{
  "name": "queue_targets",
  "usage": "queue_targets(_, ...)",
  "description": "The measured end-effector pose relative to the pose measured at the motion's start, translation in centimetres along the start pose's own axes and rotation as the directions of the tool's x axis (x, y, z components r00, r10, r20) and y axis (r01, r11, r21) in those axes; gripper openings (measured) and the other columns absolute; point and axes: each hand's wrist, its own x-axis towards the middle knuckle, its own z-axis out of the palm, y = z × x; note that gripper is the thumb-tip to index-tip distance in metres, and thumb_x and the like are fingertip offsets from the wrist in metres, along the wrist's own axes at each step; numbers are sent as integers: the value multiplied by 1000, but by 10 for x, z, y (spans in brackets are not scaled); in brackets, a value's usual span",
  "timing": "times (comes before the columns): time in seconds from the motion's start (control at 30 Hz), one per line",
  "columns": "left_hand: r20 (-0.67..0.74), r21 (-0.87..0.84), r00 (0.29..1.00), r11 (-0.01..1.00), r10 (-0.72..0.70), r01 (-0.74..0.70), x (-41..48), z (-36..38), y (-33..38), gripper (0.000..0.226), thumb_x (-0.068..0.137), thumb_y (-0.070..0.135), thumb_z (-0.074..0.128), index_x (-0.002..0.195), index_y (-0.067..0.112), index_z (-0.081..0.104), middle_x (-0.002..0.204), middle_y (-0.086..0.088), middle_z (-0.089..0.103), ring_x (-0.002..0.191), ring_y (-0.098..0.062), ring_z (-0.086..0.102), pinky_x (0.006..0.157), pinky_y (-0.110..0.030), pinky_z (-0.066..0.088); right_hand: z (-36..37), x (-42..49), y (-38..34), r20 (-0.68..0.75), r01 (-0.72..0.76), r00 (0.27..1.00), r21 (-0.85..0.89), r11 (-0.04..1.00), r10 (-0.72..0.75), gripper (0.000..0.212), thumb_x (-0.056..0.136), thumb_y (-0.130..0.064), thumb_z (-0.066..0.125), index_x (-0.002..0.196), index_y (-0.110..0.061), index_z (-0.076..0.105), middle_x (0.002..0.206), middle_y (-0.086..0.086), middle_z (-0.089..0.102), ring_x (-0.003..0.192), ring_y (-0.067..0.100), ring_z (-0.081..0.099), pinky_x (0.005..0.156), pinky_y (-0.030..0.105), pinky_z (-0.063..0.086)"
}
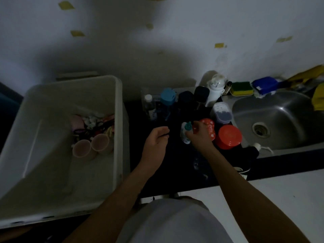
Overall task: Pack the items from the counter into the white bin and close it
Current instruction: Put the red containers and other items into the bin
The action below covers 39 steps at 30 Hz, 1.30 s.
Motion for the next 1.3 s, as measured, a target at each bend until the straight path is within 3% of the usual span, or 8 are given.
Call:
queue_targets(0.07, -21, 3, 999, 1000, -27, 27, -1, -1, -6, 31, 98, 3, 45, 114, 26, 61, 119, 11, 64, 111, -3, 60, 95, -21, 49, 5, 9, 5, 36, -9, 999, -12, 1000, 9, 48, 83, -7, 69, 127, -3, 53, 112, 4, 61, 99, 15, 62, 72, 10, 45)
queue_targets(0.3, -66, 31, 996, 998, -51, 53, 1, 1, -11, 35, 96, 4, 47, 105, 35, 61, 113, 15, 66, 108, 0, 61, 101, -27, 47, 18, 36, 22, 22, -43, 999, -139, 989, 46, 53, 79, -11, 72, 128, -7, 52, 118, 14, 63, 105, 30, 63, 90, 45, 54)
queue_targets(0.53, -92, 6, 993, 997, -76, 77, 7, -9, -13, 35, 97, 4, 47, 107, 34, 61, 115, 12, 66, 107, 0, 61, 101, -30, 48, 27, 23, 27, -37, 29, 999, -126, 992, -34, 37, 82, -25, 72, 114, -17, 56, 106, 1, 65, 95, 19, 64, 81, 38, 54)
queue_targets(0.67, -91, -24, 993, 997, -71, 69, 10, -15, -9, 33, 97, 7, 48, 108, 34, 62, 113, 14, 67, 107, -1, 62, 96, -25, 49, 27, 3, 5, -93, 76, 993, 40, 996, -72, 43, 70, -37, 73, 108, -31, 52, 97, -16, 63, 84, -1, 63, 69, 22, 51)
queue_targets(0.93, 9, 19, 996, 996, 88, -89, 17, -40, 30, 28, 97, 14, 54, 114, 35, 58, 119, 16, 63, 107, 7, 58, 85, -11, 48, 17, -35, -84, -87, 280, 960, 321, 905, -266, 40, 73, -28, 72, 101, -46, 51, 99, -22, 66, 89, 0, 68, 66, 16, 54)
queue_targets(1.07, 124, -102, 984, 988, 125, -112, 17, -62, 58, 26, 92, 30, 61, 118, 30, 57, 115, 9, 66, 104, -4, 65, 78, -16, 52, 25, -56, -137, -80, 367, 925, 439, 820, -371, 30, 81, -26, 71, 104, -34, 55, 98, -11, 70, 88, 9, 71, 69, 21, 56)
queue_targets(1.17, 160, -125, 974, 982, 159, -140, 12, -87, 70, 49, 81, 47, 69, 121, 22, 60, 110, 1, 71, 100, -18, 69, 78, -26, 56, 46, -65, -169, -29, 350, 922, 489, 799, -386, 21, 89, -22, 69, 106, -26, 58, 97, -4, 72, 87, 13, 72, 69, 23, 57)
queue_targets(1.3, 105, -69, 973, 977, 207, -200, 5, -133, 74, 46, 75, 42, 76, 115, 24, 61, 106, 1, 73, 95, -17, 71, 73, -25, 57, 80, -76, -197, 107, 286, 923, 454, 844, -371, 29, 92, -27, 66, 115, -15, 55, 104, 1, 70, 91, 15, 71, 73, 25, 58)
